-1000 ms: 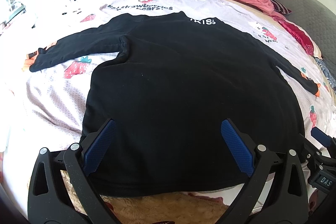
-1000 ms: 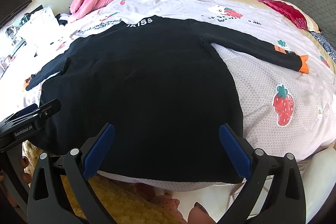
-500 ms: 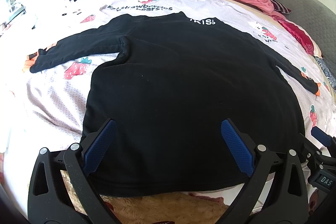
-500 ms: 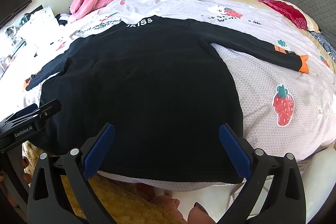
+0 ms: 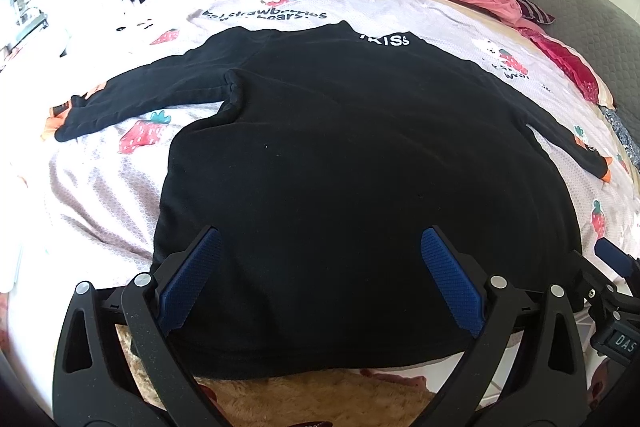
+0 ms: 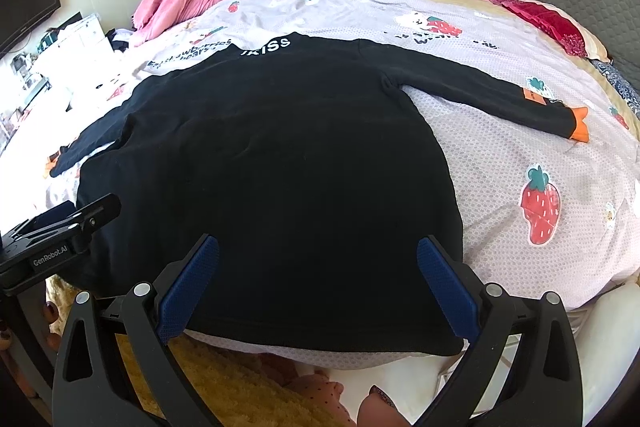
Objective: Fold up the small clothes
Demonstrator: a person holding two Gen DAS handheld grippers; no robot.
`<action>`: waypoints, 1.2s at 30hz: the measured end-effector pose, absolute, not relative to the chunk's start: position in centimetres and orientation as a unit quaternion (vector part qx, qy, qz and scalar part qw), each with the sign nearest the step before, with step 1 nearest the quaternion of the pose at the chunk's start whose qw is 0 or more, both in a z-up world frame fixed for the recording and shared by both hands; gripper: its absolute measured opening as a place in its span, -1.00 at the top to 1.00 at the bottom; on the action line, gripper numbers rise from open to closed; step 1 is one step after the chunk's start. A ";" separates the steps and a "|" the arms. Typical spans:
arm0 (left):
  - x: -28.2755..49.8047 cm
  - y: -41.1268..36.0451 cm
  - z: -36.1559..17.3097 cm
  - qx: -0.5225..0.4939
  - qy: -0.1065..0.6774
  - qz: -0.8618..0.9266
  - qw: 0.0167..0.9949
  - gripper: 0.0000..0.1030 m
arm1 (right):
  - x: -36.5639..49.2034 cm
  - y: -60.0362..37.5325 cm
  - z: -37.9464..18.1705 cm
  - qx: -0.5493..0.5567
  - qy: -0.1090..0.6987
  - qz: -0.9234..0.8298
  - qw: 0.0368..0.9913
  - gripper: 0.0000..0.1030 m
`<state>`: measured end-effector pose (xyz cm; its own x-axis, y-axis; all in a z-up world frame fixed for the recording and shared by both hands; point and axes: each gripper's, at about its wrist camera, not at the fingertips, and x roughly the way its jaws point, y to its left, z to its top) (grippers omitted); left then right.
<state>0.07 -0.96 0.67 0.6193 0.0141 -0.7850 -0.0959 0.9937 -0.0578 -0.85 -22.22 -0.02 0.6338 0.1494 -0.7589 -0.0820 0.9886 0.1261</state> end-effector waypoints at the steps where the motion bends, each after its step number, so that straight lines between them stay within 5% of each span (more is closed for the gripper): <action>1: 0.1 -1.0 0.6 -0.047 0.436 0.030 0.898 -0.82 | -0.8 -22.3 0.0 0.040 0.422 0.064 0.903 -0.92; 36: 11.6 -5.4 1.3 -0.031 0.457 -0.017 0.889 -0.82 | 8.5 -31.7 0.0 0.109 0.414 -0.042 0.903 -0.92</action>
<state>11.59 -5.42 1.33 0.5826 -0.0587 -0.8106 0.0019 0.9975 -0.0708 8.50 -31.67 -0.03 0.6534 0.0143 -0.7569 0.1664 0.9727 0.1620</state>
